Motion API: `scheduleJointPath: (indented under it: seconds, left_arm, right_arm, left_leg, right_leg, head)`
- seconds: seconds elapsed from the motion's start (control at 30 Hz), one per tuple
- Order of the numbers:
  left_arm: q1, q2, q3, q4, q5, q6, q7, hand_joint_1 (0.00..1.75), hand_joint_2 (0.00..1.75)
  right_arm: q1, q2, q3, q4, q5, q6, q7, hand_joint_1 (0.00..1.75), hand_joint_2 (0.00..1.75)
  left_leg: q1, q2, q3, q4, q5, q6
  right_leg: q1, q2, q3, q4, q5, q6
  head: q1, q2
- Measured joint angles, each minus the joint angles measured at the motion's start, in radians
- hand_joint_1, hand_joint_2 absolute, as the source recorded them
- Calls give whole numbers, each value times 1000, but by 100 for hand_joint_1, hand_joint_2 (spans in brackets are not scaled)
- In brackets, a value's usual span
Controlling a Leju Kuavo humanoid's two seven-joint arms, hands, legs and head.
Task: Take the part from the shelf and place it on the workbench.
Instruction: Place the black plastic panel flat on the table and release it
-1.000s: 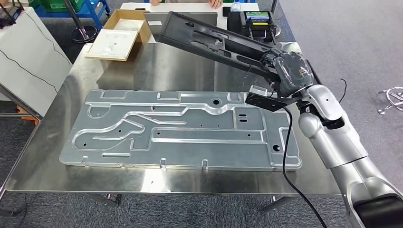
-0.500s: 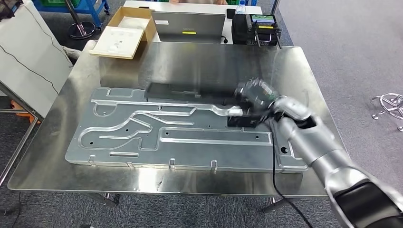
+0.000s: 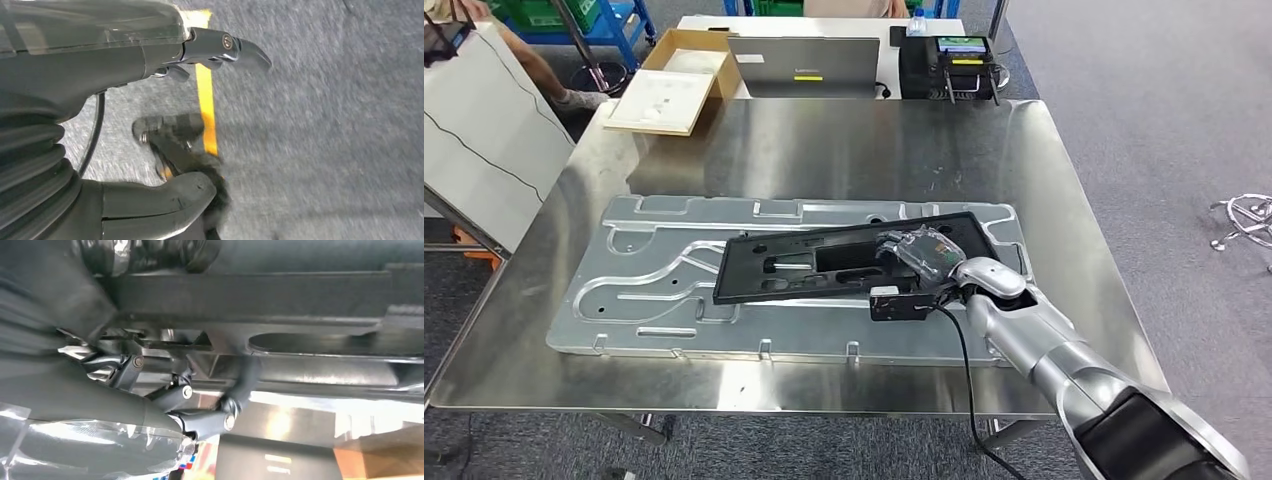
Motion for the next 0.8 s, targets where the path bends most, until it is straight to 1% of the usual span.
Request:
scheduleJointPath:
  seconds: [0.03,0.07,0.1,0.13,0.17,0.2,0.23,0.3,0.33,0.37,0.4,0.47,0.5,0.53,0.57,0.6,0.63,0.67,0.7,0.73,0.77,0.8]
  left_arm:
    - [3,0,-2,0,-2,3,1,0,175]
    - [5,0,-3,0,-4,4,1,0,175]
    - [5,1,-4,0,-5,6,1,0,175]
    - [6,1,-4,0,-5,9,0,0,175]
    - [5,1,-4,0,-6,12,-3,0,175]
    - [5,1,-5,0,-6,16,-7,0,175]
    - [6,1,-5,0,-6,20,-11,0,175]
    - [7,1,-7,0,-6,25,-16,0,87]
    - [6,1,-8,0,-6,26,-17,0,44]
    - [5,1,-9,0,-6,27,-18,0,0]
    - [5,1,-10,0,-5,28,-19,0,0]
    - [5,1,-12,0,-4,32,-21,0,0]
    - [5,1,-12,0,-3,35,-21,0,0]
    - [5,1,-13,0,-1,38,-21,0,0]
    - [6,1,-14,0,0,41,-21,0,0]
    - [6,1,-15,0,2,44,-21,0,0]
    - [6,1,-17,0,4,45,-21,0,0]
    - [6,0,-19,0,5,47,-21,0,0]
    - [5,-1,-22,0,6,47,-22,0,0]
    - [5,-1,-23,0,6,48,-22,0,0]
    - [5,-2,-25,0,7,48,-22,0,0]
    - [6,-2,-26,0,8,49,-22,0,0]
  right_arm:
    - [2,1,0,2,-2,-2,1,0,0]
    - [3,2,0,3,-4,-3,1,0,0]
    - [4,2,0,5,-5,-4,2,0,0]
    - [4,3,0,6,-6,-5,2,0,0]
    - [4,3,0,7,-6,-9,5,0,0]
    - [5,3,0,8,-6,-14,9,0,0]
    - [6,3,0,9,-6,-19,13,0,0]
    - [7,1,0,10,-6,-25,18,0,0]
    - [7,-1,0,11,-6,-26,19,0,0]
    - [7,-2,0,12,-6,-27,19,0,0]
    - [8,-3,0,13,-6,-31,19,0,0]
    - [18,-5,0,12,-8,-56,23,0,0]
    - [27,-5,-1,9,-9,-80,27,0,0]
    - [38,-7,-4,2,-10,-106,31,0,0]
    - [50,-8,-10,-11,-11,-139,36,0,0]
    - [61,-11,-19,-27,-11,-172,41,0,0]
    - [73,-14,-33,-51,-12,-206,45,0,0]
    - [86,-17,-51,-81,-15,-242,49,0,0]
    - [102,-19,-73,-119,-22,-274,50,0,0]
    - [124,-20,-98,-164,-33,-302,50,0,0]
    - [150,-22,-127,-217,-49,-324,47,0,0]
    - [175,-23,-157,-270,-64,-338,44,0,0]
  left_leg:
    - [1,0,-8,18,2,-3]
    - [2,0,3,0,23,-5]
    - [5,1,35,-61,59,-8]
    - [7,0,70,-130,88,-10]
    - [8,-1,100,-189,109,-8]
    - [8,-2,118,-227,118,-4]
    - [6,-3,122,-238,116,3]
    - [3,-2,120,-241,121,20]
    - [3,0,120,-243,125,28]
    - [4,2,119,-246,128,35]
    - [4,4,118,-248,131,41]
    - [2,6,113,-248,134,48]
    - [1,6,111,-248,134,49]
    - [0,6,110,-247,134,49]
    - [-1,4,111,-247,133,50]
    - [-2,3,113,-247,132,50]
    - [-3,1,116,-247,130,49]
    - [-5,0,116,-247,129,47]
    - [-6,-1,115,-248,128,44]
    - [-6,-1,114,-248,127,40]
    - [-6,-1,112,-250,128,35]
    - [-6,-2,113,-252,128,29]
  right_leg:
    - [-1,0,-3,3,0,1]
    - [-3,0,-5,8,-1,3]
    - [-5,0,-7,14,-3,6]
    - [-6,1,-9,22,-6,11]
    - [-5,3,-13,30,-9,17]
    - [-4,6,-17,36,-10,23]
    - [-2,8,-20,39,-9,30]
    - [-3,12,-23,36,-4,41]
    - [-5,12,-25,41,-9,46]
    - [-6,12,-34,61,-25,50]
    - [-8,11,-52,101,-52,54]
    - [-9,10,-113,234,-121,59]
    - [-9,10,-140,293,-142,60]
    - [-9,10,-154,325,-145,60]
    - [-9,10,-149,315,-129,57]
    - [-8,10,-124,265,-97,53]
    - [-7,10,-88,190,-61,46]
    - [-4,9,-54,123,-36,40]
    - [0,9,-30,71,-21,34]
    - [3,9,-20,45,-19,30]
    - [7,9,-18,41,-22,27]
    - [7,9,-19,37,-22,24]
  head:
    - [0,0]
    - [0,0]
    - [0,0]
    - [0,0]
    - [0,0]
    - [0,0]
    - [0,0]
    - [0,0]
    - [0,0]
    - [1,0]
    - [1,0]
    - [1,0]
    - [1,0]
    - [1,0]
    - [1,0]
    - [1,0]
    - [1,0]
    - [1,0]
    - [1,0]
    - [0,0]
    - [0,0]
    - [0,0]
